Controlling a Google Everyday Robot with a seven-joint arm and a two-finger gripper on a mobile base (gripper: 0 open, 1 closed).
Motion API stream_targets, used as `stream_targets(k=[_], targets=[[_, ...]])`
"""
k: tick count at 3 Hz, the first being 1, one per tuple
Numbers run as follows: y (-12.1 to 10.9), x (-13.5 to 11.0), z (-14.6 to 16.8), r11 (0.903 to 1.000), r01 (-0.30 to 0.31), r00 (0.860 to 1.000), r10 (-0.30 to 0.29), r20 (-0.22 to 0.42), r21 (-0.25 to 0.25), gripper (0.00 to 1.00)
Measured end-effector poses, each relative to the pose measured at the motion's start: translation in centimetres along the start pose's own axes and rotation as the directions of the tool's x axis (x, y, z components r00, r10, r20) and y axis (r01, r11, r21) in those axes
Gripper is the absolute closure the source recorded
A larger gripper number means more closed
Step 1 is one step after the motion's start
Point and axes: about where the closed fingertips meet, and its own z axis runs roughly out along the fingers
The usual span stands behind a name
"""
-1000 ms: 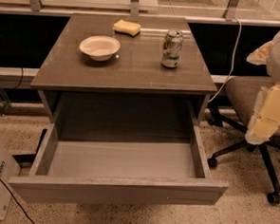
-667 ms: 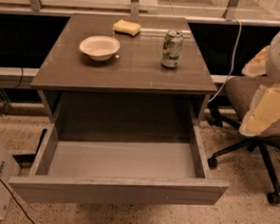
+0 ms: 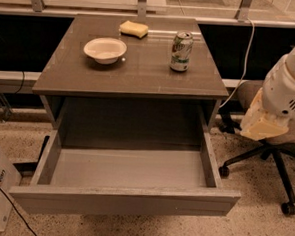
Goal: Close top drawer
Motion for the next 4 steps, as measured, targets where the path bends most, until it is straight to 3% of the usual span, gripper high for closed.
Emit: stream_targets(k=[1,2,4], targets=[[0.1,0.0,-0.1,1.0,0.001,1.0,-0.001,0.0,0.004,0.93],[0.8,0.2,1.3,1.0,0.006,0.999,-0.006,-0.033,-0.006,1.0],[6.2,2.8,10.5,0.986,-0.074,0.994,0.062,-0.087,-0.149,1.0]])
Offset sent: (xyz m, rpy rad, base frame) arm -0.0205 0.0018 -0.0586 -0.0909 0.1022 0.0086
